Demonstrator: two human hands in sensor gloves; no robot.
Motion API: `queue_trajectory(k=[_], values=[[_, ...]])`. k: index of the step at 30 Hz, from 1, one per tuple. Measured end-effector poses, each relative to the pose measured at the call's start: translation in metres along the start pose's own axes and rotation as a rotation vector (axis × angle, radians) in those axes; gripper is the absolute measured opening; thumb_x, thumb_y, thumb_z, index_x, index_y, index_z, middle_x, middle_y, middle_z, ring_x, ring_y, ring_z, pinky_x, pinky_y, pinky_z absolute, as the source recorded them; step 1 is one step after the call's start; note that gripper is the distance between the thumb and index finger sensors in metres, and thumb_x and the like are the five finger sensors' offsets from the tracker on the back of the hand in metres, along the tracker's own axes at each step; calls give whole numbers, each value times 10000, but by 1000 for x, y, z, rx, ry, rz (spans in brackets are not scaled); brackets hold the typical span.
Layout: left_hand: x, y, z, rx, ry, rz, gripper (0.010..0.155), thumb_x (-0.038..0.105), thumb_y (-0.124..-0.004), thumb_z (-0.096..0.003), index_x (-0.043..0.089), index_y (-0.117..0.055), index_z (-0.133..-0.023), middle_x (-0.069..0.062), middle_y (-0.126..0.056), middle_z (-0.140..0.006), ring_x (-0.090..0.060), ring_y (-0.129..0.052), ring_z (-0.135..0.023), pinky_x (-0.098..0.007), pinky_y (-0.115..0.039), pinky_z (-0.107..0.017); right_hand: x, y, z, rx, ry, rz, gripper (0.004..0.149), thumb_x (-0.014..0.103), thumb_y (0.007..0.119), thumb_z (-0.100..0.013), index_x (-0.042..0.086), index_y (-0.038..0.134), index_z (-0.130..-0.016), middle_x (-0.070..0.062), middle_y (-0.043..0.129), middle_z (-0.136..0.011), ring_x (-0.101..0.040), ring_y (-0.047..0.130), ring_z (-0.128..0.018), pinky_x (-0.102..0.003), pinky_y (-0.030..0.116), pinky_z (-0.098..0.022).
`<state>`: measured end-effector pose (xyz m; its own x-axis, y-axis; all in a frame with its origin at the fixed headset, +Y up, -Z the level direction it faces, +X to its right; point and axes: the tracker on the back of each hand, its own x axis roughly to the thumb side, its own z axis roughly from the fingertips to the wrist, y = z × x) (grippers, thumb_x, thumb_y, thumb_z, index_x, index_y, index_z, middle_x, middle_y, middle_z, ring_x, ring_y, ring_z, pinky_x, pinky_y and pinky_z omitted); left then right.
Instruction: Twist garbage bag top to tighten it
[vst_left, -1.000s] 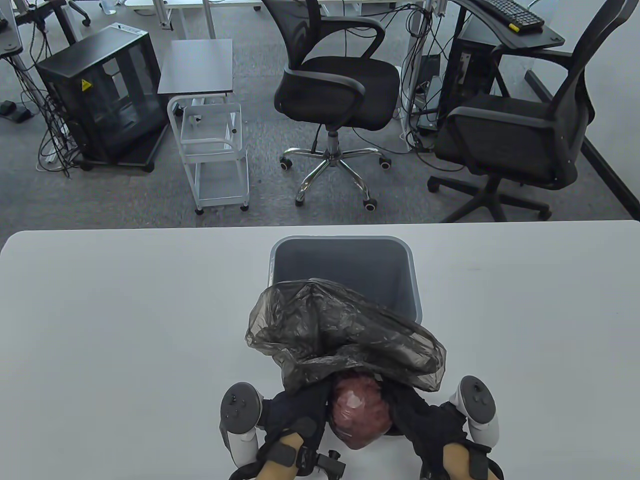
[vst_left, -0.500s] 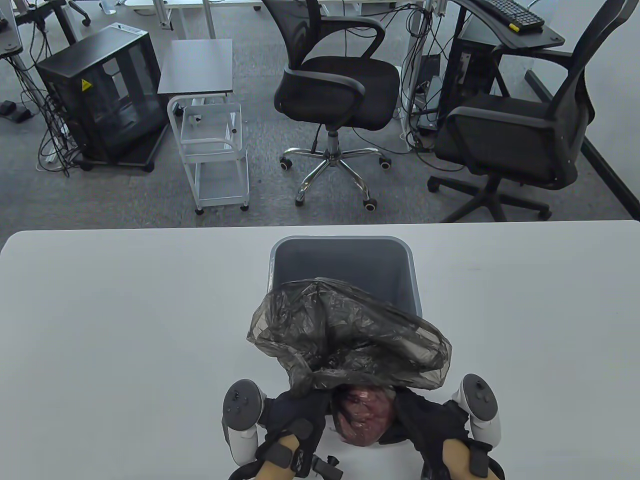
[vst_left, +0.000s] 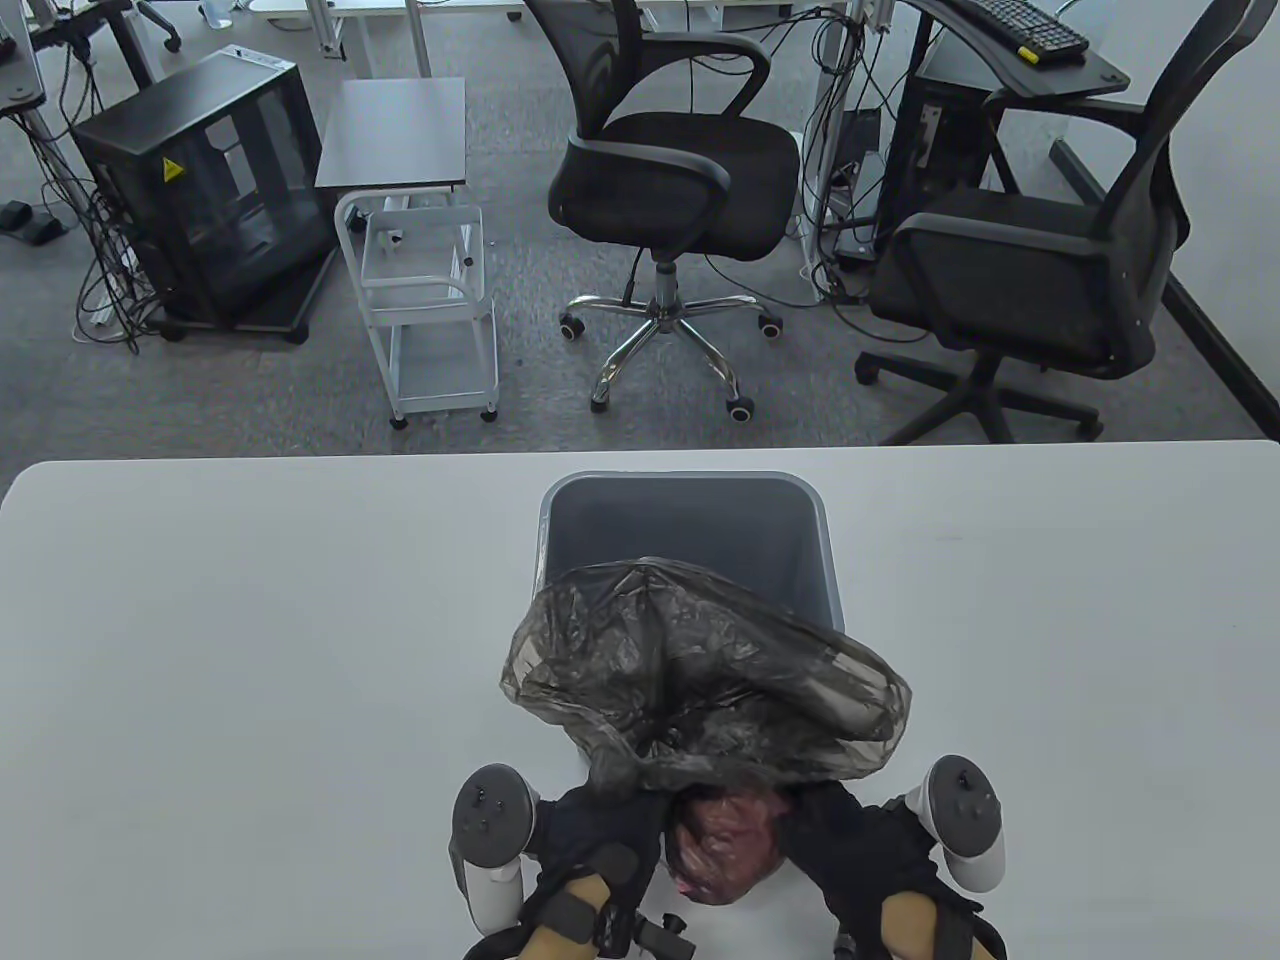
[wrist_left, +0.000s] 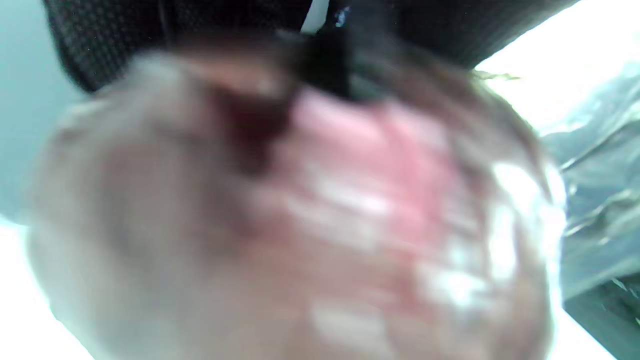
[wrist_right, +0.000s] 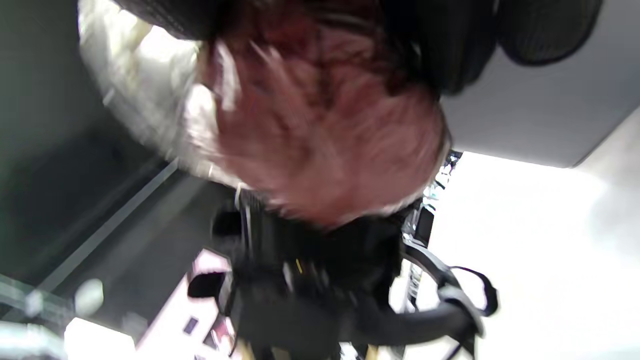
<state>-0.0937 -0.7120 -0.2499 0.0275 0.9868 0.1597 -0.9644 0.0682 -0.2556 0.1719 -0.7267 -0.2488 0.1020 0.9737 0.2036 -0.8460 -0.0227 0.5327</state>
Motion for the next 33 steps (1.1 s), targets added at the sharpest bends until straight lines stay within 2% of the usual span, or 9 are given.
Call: queue_trajectory(k=[3, 8, 12, 14, 17, 21, 23, 26, 33], values=[[3, -1, 0, -6, -28, -28, 550, 579, -707, -513, 377, -724, -1025, -75, -618, -1110, -449, -727, -931, -610, -775, -534, -4, -6, 1, -37, 30, -91, 876, 607, 593, -581, -44, 220, -1033, -357, 661, -883, -494, 897, -656, -639, 745, -470], [1, 7, 3, 119, 6, -58, 531, 543, -716, -521, 318, -755, -1000, -85, -835, -955, -351, -1018, -657, -447, -948, -274, -3, -3, 0, -2, 22, -21, 908, 644, 607, -571, -33, 229, -1045, -350, 639, -911, -500, 878, -679, -644, 732, -483], [1, 13, 5, 187, 22, -77, 531, 537, -716, -520, 302, -757, -995, -104, -838, -940, -355, -1023, -635, -438, -952, -245, 5, 9, -3, 171, -25, 115, 1072, 720, 697, -531, 69, 14, -1038, -339, 205, -1038, -585, 540, -894, -716, 548, -594], [0, 11, 5, 182, 19, -76, 533, 538, -714, -520, 302, -753, -996, -105, -835, -942, -355, -1023, -636, -437, -951, -247, 8, 12, -4, 207, -33, 233, 1104, 710, 718, -525, 82, -44, -1019, -317, 143, -1040, -567, 510, -923, -711, 529, -619], [-2, 4, 4, 131, 34, -67, 534, 547, -712, -517, 319, -753, -998, -108, -826, -954, -369, -1004, -657, -457, -939, -275, 7, 12, -4, 128, -24, 213, 1022, 646, 686, -552, 28, 18, -1016, -331, 329, -1028, -523, 675, -862, -675, 618, -591], [-1, 1, -3, -65, -2, 31, 543, 561, -733, -510, 348, -765, -1008, -98, -660, -1085, -430, -724, -927, -636, -689, -594, -3, 0, -1, 24, 14, -2, 946, 651, 616, -563, -30, 153, -1029, -361, 617, -905, -460, 912, -659, -619, 758, -475], [1, 2, -5, -83, -25, 43, 540, 550, -735, -517, 347, -750, -1017, -94, -700, -1066, -407, -827, -870, -587, -792, -533, -7, -1, 0, 6, 33, -64, 911, 647, 598, -568, -50, 242, -1033, -354, 718, -839, -430, 981, -570, -597, 807, -417], [3, 8, 0, 84, -13, -73, 532, 537, -741, -507, 307, -791, -984, -98, -851, -944, -373, -989, -684, -462, -937, -305, -7, 1, -1, 23, 63, -59, 891, 644, 586, -568, -66, 314, -1033, -349, 756, -814, -428, 998, -544, -597, 817, -399], [9, 15, 5, 200, -9, -193, 533, 528, -725, -513, 275, -775, -979, -103, -893, -881, -331, -1081, -485, -392, -962, -176, 12, 14, -5, 150, -81, 191, 1080, 723, 715, -521, 84, 20, -1046, -314, 185, -1049, -564, 536, -914, -704, 553, -608]])
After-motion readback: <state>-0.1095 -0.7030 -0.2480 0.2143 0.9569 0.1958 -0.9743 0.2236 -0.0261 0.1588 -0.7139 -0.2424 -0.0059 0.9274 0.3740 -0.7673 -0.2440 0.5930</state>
